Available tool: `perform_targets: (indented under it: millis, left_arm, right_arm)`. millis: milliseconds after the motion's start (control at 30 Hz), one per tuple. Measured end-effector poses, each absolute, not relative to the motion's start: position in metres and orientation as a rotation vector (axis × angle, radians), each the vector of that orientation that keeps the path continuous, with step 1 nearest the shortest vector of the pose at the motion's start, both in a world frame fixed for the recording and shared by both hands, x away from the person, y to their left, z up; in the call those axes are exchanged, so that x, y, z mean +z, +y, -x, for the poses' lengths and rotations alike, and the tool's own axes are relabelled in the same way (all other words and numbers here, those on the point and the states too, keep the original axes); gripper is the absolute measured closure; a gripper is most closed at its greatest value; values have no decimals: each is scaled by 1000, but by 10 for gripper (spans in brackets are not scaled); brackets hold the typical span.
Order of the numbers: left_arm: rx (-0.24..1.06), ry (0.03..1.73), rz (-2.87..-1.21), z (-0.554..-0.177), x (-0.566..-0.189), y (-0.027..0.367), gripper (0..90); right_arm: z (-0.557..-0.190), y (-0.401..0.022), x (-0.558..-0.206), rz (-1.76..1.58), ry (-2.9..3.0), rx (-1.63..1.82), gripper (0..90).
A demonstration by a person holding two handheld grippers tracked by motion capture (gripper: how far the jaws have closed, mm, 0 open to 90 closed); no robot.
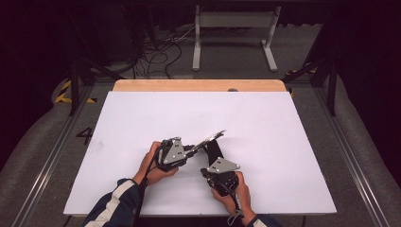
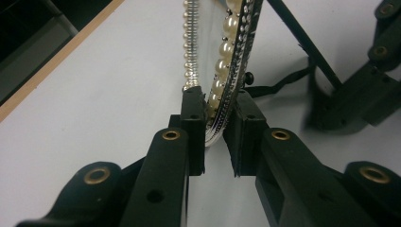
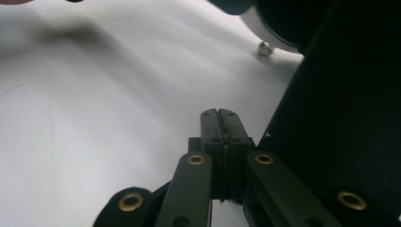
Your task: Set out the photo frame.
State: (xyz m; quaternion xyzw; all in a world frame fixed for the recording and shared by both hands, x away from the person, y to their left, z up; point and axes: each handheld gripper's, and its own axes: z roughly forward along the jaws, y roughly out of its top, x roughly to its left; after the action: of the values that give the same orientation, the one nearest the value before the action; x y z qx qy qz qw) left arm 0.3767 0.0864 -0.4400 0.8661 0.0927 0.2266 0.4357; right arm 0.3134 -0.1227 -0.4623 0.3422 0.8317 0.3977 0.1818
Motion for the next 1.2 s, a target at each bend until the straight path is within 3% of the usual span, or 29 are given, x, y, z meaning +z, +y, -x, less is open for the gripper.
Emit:
perform_targets:
  millis: [1200]
  left_arm:
    - [569, 237, -2145, -369, -439, 78, 768]
  right_arm:
    - [-332, -153, -461, -896, 2411, 1105, 900]
